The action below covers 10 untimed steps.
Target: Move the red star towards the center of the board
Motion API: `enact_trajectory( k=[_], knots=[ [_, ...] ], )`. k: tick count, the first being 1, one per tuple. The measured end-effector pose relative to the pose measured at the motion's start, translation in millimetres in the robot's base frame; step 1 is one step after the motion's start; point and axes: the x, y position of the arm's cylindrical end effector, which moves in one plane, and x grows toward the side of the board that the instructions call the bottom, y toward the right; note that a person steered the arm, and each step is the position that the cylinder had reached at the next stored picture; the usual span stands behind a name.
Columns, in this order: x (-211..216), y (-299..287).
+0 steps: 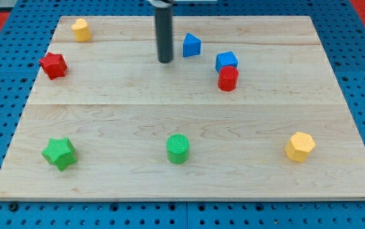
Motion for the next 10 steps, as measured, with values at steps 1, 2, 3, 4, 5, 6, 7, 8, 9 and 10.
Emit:
enact_trajectory(
  k=[1,2,3,4,5,6,7,8,9,10],
  knots=[
    [-61.4,3.5],
    [-58.8,58.4],
    [31.3,74.9],
    [46.3,30.6],
    [61.3,-55.8],
    [124.9,-99.9],
    [114.9,-219.4],
    [97.0,-246.2],
    [64.6,-246.8],
    [42.2,-211.4]
  ],
)
